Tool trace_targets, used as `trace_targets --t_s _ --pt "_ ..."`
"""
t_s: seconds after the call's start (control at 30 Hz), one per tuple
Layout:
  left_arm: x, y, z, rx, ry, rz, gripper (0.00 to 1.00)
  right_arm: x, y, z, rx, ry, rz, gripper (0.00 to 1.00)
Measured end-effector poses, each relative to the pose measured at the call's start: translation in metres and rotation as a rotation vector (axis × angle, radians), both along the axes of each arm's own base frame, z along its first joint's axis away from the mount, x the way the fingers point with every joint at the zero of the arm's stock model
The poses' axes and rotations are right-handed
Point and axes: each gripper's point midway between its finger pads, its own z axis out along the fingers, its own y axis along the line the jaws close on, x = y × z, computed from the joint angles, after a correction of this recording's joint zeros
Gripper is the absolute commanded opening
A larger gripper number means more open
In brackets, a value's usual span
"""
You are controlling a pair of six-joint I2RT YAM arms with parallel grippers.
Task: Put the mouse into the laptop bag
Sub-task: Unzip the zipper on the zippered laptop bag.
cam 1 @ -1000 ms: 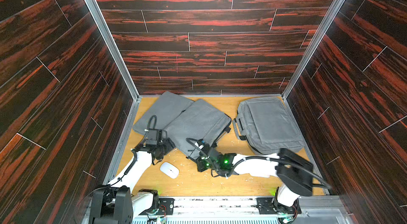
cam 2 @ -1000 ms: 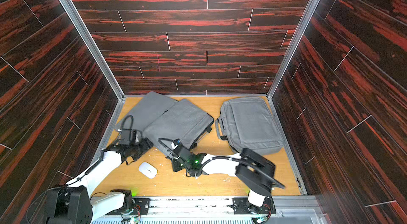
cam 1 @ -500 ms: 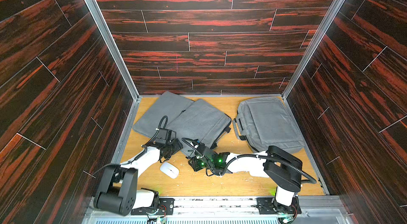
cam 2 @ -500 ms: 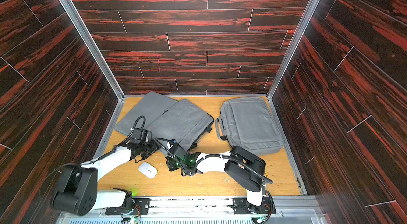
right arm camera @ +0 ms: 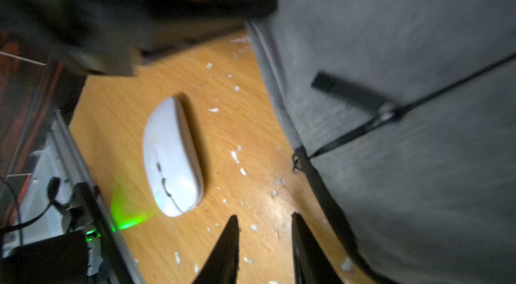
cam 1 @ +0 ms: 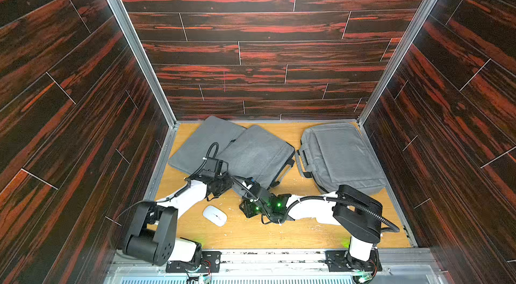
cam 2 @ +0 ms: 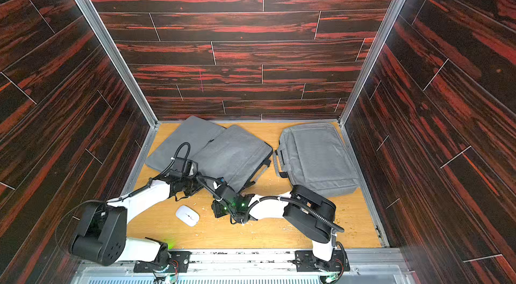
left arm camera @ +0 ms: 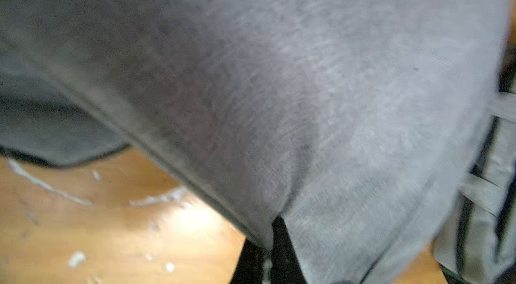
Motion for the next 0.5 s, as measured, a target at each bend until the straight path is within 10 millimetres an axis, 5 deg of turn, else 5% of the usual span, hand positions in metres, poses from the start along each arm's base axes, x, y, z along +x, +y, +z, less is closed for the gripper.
trace_targets --t_s 0.3,0.5 --pt "0.0 -0.013 0.058 -0.046 -0.119 -0.024 0.0 0.001 -0.01 -0.004 -0.056 -0.039 -0.103 0.44" --pt "-0.005 -0.014 0.071 -0.06 -0.139 -0.034 0.0 0.016 -0.021 0.026 -0.033 -0.113 -0.184 0.49"
